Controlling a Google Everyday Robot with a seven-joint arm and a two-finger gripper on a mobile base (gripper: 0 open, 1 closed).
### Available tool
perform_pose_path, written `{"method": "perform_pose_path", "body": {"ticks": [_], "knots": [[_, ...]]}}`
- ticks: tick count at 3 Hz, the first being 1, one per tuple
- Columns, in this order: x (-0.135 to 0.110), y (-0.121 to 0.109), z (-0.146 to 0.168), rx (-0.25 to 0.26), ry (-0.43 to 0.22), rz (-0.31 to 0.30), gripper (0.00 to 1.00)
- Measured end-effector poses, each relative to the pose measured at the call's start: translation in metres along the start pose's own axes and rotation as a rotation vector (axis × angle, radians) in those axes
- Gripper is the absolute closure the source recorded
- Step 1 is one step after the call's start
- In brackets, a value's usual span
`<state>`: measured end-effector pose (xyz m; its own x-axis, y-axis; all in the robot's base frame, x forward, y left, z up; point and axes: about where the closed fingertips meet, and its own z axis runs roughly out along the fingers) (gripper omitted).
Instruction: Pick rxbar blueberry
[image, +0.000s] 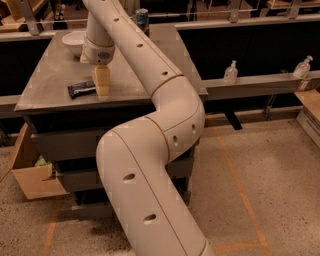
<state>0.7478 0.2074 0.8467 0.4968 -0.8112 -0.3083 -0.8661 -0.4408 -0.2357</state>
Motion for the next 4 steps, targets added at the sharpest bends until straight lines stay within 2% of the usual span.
{"method": "perform_pose_path", "body": {"ticks": [2, 3, 4], "knots": [[0.003, 0.008, 0.016, -0.051, -0.001, 0.009, 0.00], [0.006, 0.013, 0.021, -0.073, -0.003, 0.019, 0.16], [0.005, 0.019, 0.028, -0.100, -0.032, 0.019, 0.39]]}}
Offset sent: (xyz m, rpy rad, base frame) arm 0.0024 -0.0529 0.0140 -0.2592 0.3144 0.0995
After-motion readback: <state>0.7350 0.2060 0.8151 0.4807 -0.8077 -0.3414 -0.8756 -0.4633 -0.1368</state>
